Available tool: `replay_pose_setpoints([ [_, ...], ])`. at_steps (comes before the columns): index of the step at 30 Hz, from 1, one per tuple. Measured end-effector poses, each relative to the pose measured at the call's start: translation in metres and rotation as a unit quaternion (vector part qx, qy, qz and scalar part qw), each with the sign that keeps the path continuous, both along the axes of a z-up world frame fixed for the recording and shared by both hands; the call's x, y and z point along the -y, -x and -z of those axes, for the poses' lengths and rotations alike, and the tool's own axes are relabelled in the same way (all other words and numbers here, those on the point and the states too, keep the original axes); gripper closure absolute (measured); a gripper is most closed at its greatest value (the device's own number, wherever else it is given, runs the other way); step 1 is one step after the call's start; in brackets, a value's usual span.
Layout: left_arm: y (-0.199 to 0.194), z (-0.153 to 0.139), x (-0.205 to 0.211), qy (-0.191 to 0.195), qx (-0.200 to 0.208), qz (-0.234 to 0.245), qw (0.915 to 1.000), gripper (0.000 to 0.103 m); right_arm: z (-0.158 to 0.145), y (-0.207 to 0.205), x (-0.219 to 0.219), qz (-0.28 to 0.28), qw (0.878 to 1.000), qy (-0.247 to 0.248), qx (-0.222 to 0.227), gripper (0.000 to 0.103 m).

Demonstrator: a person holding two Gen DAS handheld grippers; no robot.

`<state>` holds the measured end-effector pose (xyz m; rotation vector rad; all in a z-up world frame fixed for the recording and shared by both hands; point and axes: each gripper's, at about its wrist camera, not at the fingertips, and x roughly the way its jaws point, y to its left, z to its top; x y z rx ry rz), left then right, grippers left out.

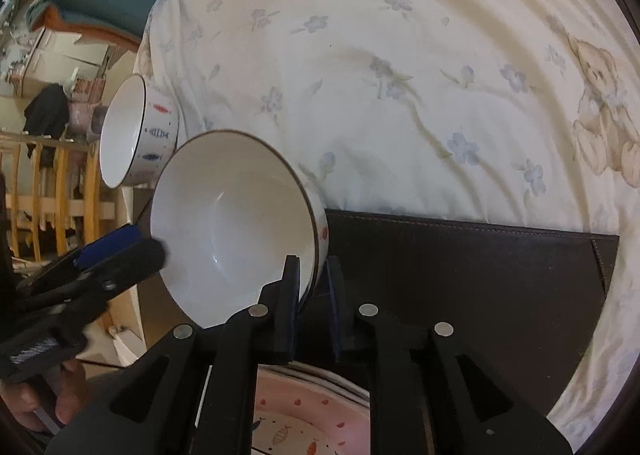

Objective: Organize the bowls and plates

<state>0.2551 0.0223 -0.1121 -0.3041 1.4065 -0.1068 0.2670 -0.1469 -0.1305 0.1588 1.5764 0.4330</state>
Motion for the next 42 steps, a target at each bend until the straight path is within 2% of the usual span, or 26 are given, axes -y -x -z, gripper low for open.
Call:
replay_pose_setpoints([
  [5, -0.014, 0.007, 0.000, 0.001, 0.004, 0.002, 1.0000, 0.072, 0.002, -0.003, 0.004, 0.025, 1.000, 0.002, 0.004, 0.087],
  [7, -0.016, 0.014, 0.000, -0.002, -0.007, 0.010, 0.9999, 0.090, 0.002, -0.005, 0.006, 0.030, 1.000, 0.005, 0.005, 0.087],
  [11, -0.012, 0.018, 0.003, -0.008, -0.014, 0.020, 0.9997, 0.097, 0.000, -0.005, 0.010, 0.039, 0.999, 0.010, 0.017, 0.087],
  [13, -0.009, 0.016, 0.007, -0.020, -0.017, 0.031, 0.9992, 0.097, -0.006, -0.003, 0.010, 0.038, 0.998, 0.016, 0.040, 0.094],
  [15, -0.005, 0.011, 0.010, -0.027, -0.018, 0.034, 0.9989, 0.097, -0.011, 0.000, 0.008, 0.035, 0.998, 0.023, 0.051, 0.097],
  [20, 0.004, -0.018, 0.007, -0.006, -0.006, 0.030, 0.9995, 0.098, -0.039, 0.008, 0.016, 0.029, 0.997, 0.005, 0.073, 0.096],
  [25, 0.032, -0.059, 0.016, 0.004, 0.012, 0.057, 0.9983, 0.097, -0.080, 0.031, 0.034, 0.029, 0.995, -0.015, 0.094, 0.095],
  [30, 0.071, -0.085, 0.034, -0.006, 0.042, 0.101, 0.9940, 0.097, -0.113, 0.067, 0.053, 0.040, 0.993, -0.041, 0.105, 0.093],
  [37, 0.112, -0.093, 0.045, -0.008, 0.049, 0.114, 0.9922, 0.097, -0.121, 0.126, 0.071, 0.059, 0.989, -0.086, 0.105, 0.091],
  [42, 0.136, -0.080, 0.056, -0.015, 0.036, 0.125, 0.9914, 0.097, -0.113, 0.159, 0.085, 0.072, 0.987, -0.108, 0.100, 0.091],
])
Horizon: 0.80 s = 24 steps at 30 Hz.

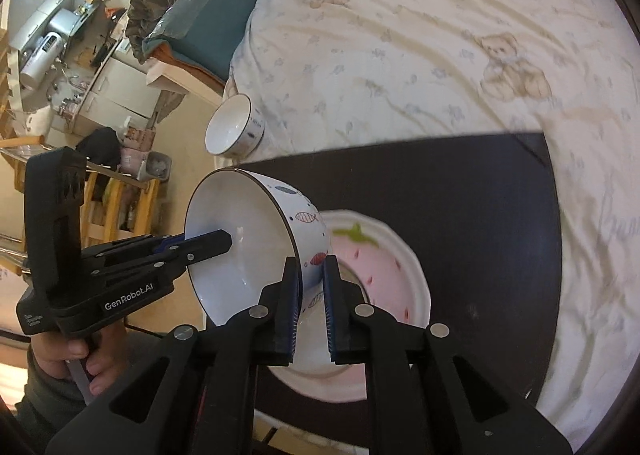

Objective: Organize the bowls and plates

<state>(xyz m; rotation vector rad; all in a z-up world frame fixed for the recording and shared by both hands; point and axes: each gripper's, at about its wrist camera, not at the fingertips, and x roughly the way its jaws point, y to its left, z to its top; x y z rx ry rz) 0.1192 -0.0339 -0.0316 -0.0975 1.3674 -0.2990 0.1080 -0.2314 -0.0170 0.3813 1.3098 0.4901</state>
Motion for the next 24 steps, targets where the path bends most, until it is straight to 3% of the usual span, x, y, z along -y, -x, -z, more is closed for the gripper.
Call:
replay_pose_setpoints([
  [8, 0.015, 0.021, 0.008, -0.022, -0.017, 0.004, 0.9996, 0.097, 0.039, 0.025, 0.011, 0.020, 0.999, -0.027, -0.039, 0.091],
  [24, 0.014, 0.028, 0.011, -0.025, -0.027, 0.006, 0.9993, 0.097, 0.060, 0.026, 0.011, 0.021, 0.997, -0.028, -0.067, 0.088],
])
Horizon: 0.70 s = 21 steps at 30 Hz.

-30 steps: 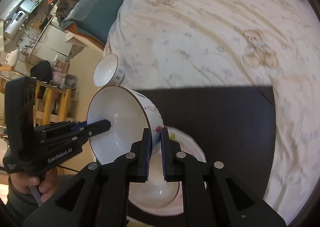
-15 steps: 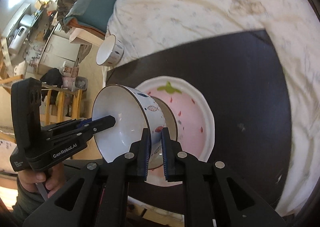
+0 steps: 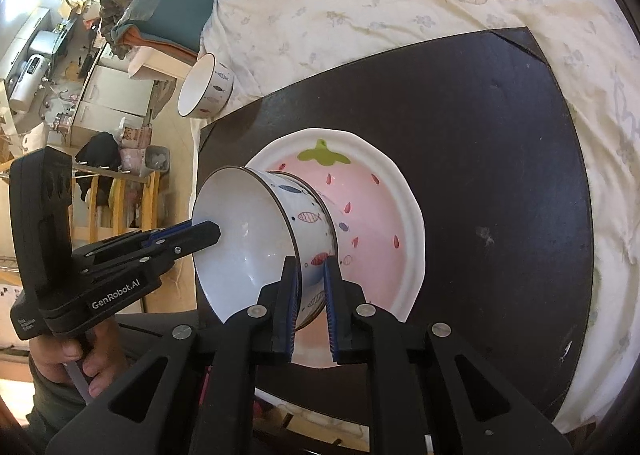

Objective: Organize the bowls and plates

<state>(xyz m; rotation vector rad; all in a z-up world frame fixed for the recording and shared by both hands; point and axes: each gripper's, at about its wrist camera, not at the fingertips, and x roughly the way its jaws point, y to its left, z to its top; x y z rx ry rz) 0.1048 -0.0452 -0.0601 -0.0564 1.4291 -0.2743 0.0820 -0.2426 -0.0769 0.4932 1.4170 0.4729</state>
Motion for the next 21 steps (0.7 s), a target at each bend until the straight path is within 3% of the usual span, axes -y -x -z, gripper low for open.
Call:
replay_pose_setpoints([
  [4, -0.002, -0.002, -0.004, 0.011, -0.001, -0.005, 0.9999, 0.097, 0.004, -0.002, 0.005, 0.012, 1.000, -0.017, -0.020, 0.086],
  [12, -0.007, -0.005, -0.009, 0.026, 0.000, -0.015, 0.9996, 0.097, -0.011, -0.003, 0.010, 0.025, 0.999, -0.029, 0.022, 0.086],
  [21, -0.011, -0.003, -0.012, 0.036, -0.004, -0.027, 0.9990, 0.096, -0.004, -0.010, 0.014, 0.046, 0.997, -0.056, 0.014, 0.086],
])
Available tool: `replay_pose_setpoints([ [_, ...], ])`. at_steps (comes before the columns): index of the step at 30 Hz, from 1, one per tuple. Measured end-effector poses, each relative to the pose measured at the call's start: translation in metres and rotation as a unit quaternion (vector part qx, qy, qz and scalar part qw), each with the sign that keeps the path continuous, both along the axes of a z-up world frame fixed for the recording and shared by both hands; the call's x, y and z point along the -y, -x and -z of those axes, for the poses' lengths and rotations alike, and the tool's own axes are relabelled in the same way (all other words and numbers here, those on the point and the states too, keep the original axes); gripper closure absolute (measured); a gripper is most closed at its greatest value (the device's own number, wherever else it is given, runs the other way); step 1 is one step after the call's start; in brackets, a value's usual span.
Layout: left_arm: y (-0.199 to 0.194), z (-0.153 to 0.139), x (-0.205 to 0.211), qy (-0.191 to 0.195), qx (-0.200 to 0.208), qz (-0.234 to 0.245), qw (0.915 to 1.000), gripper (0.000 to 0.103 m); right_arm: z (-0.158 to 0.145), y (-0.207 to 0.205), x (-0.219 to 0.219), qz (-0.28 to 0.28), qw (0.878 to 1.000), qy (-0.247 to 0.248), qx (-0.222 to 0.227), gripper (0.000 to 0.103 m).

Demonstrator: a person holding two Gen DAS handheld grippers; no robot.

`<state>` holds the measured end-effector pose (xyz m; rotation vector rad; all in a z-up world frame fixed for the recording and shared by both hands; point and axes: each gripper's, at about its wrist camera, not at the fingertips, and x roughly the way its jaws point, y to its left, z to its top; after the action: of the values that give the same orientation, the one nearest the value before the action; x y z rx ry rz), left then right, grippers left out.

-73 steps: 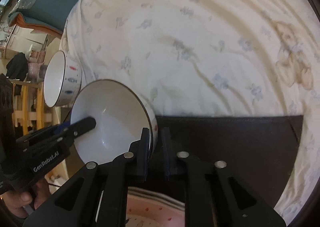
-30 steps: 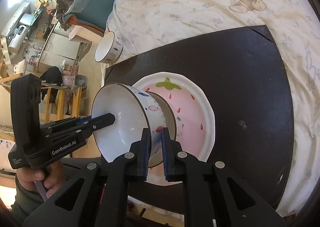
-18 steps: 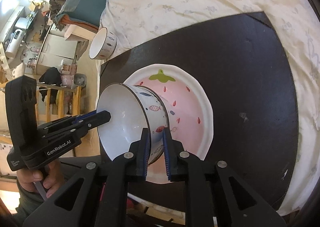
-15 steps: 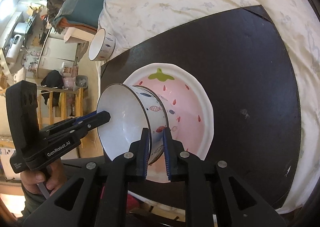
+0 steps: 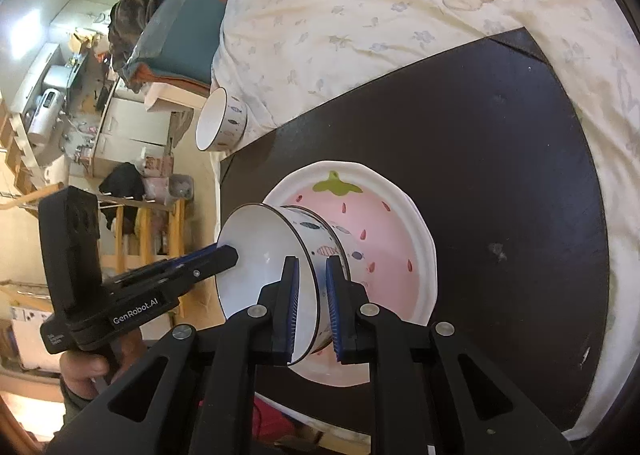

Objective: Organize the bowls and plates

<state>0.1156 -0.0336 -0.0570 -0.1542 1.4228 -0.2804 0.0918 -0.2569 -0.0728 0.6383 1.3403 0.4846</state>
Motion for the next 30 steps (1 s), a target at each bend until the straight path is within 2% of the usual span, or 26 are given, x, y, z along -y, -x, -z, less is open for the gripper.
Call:
replay_pose_setpoints([
  [6, -0.001, 0.002, -0.002, 0.005, -0.007, -0.006, 0.9999, 0.096, 0.008, -0.001, -0.006, -0.007, 1.000, 0.021, -0.008, 0.086],
  [12, 0.002, -0.009, -0.004, -0.001, 0.016, -0.002, 0.9999, 0.096, -0.004, 0.000, 0.003, 0.006, 1.000, 0.001, 0.021, 0.086],
  [16, 0.002, -0.004, -0.005, 0.002, 0.004, -0.005, 1.0000, 0.096, 0.004, -0.001, 0.000, 0.000, 1.000, 0.017, 0.007, 0.087],
  [20, 0.007, -0.016, -0.001, -0.021, 0.024, 0.014, 0.9994, 0.096, -0.003, 0.001, -0.002, -0.002, 1.000, 0.014, 0.025, 0.087],
  [21, 0.009, -0.023, -0.001, -0.029, 0.038, 0.019, 0.9987, 0.093, -0.007, 0.002, -0.002, -0.002, 0.999, 0.011, 0.035, 0.087],
  [23, 0.012, -0.030, -0.002, -0.037, 0.054, 0.020, 0.9977, 0.078, -0.015, 0.004, -0.001, -0.002, 0.998, 0.013, 0.056, 0.087],
  [24, 0.013, -0.032, -0.004, -0.040, 0.060, 0.020, 0.9972, 0.061, -0.018, 0.006, -0.001, -0.003, 0.998, 0.012, 0.062, 0.087],
  [25, 0.014, -0.034, -0.005, -0.041, 0.066, 0.019, 0.9968, 0.052, -0.019, 0.007, -0.001, -0.004, 0.998, 0.010, 0.064, 0.087],
  [30, 0.013, -0.039, -0.014, -0.036, 0.083, 0.000, 0.9959, 0.050, -0.026, 0.009, -0.002, -0.004, 0.996, 0.023, 0.084, 0.086],
])
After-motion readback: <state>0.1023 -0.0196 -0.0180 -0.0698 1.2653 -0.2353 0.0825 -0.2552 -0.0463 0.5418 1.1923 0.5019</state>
